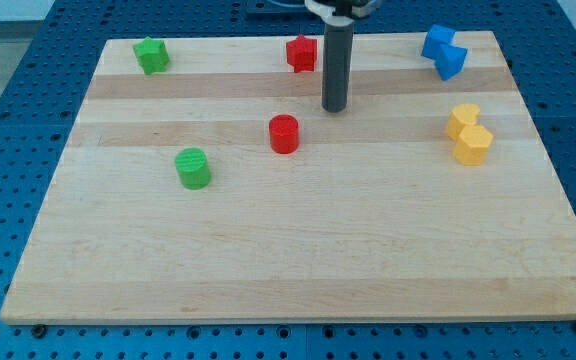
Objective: Move the red circle to the bottom of the green star
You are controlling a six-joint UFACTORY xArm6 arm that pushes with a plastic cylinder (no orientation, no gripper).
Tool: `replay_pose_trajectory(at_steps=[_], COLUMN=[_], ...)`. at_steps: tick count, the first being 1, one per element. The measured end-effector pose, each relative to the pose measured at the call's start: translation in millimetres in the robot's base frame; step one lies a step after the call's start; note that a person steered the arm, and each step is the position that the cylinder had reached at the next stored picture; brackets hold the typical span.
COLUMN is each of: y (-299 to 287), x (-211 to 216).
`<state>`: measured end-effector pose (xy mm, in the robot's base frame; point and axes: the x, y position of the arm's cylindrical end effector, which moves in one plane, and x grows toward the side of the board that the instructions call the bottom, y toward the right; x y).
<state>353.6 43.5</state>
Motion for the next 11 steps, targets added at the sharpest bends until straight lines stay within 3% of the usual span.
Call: replay_pose_trajectory(at_steps=[2, 7, 11], y=[-13, -170, -219], x=[43, 43, 24])
